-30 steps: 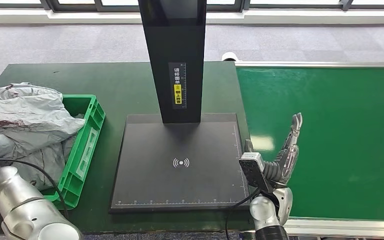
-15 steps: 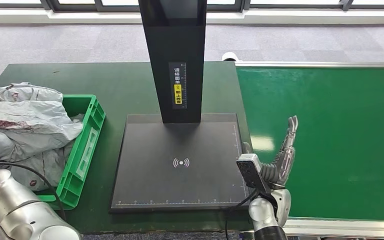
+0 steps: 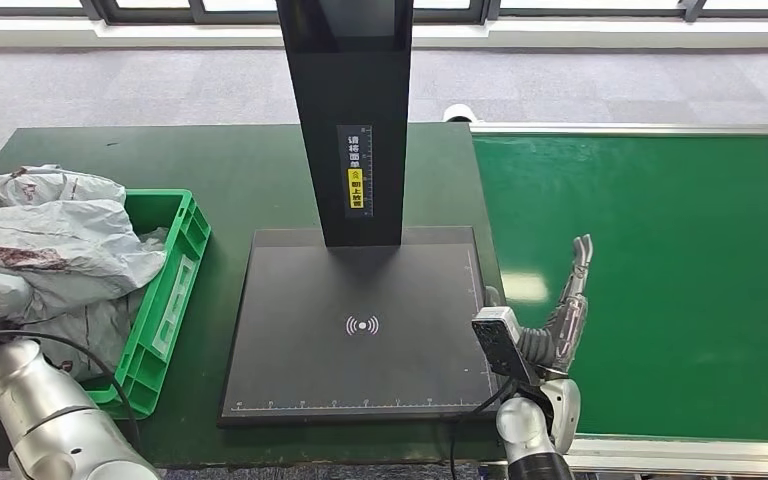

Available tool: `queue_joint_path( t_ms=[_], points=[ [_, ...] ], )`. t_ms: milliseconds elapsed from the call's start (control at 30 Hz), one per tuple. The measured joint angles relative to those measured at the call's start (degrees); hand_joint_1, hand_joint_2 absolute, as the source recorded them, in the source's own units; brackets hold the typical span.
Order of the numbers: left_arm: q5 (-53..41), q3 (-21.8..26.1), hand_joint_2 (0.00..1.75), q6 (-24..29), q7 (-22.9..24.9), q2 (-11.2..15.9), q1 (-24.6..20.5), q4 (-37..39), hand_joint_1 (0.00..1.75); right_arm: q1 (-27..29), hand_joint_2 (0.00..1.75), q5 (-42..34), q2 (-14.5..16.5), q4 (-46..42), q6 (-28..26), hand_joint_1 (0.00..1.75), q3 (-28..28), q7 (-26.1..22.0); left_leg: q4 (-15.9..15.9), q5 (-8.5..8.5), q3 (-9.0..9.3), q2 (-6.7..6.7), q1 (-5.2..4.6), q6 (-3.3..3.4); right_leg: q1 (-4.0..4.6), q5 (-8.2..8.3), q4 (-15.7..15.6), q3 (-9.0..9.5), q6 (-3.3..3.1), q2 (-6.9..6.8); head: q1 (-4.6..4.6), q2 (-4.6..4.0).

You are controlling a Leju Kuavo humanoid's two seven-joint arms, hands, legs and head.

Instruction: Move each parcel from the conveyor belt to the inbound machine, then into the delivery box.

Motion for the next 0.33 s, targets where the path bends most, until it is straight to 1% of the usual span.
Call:
queue_joint_path(
  t_ms=[200, 333],
  points=[
    [0.96, -0.19, 0.0, 0.0, 0.0, -0.08, 0.16, 0.37, 0.0, -0.01, 1.75, 0.13, 0.0, 0.07, 0.0, 0.0, -0.02, 0.07, 0.0, 0.0, 0.01, 0.0, 0.0, 0.0, 0.0, 0.0, 0.0, 0.0, 0.0, 0.0, 0.0, 0.0],
    [3.9, -2.79, 0.0, 0.0, 0.0, -0.16, 1.16, 1.15, 0.0, 0.0, 1.75, 0.55, 0.0, 0.17, 0.0, 0.0, -0.27, 0.24, 0.01, 0.0, 0.01, -0.06, 0.0, 0.0, 0.0, 0.0, 0.0, 0.01, 0.0, -0.05, 0.0, 0.0]
  ],
)
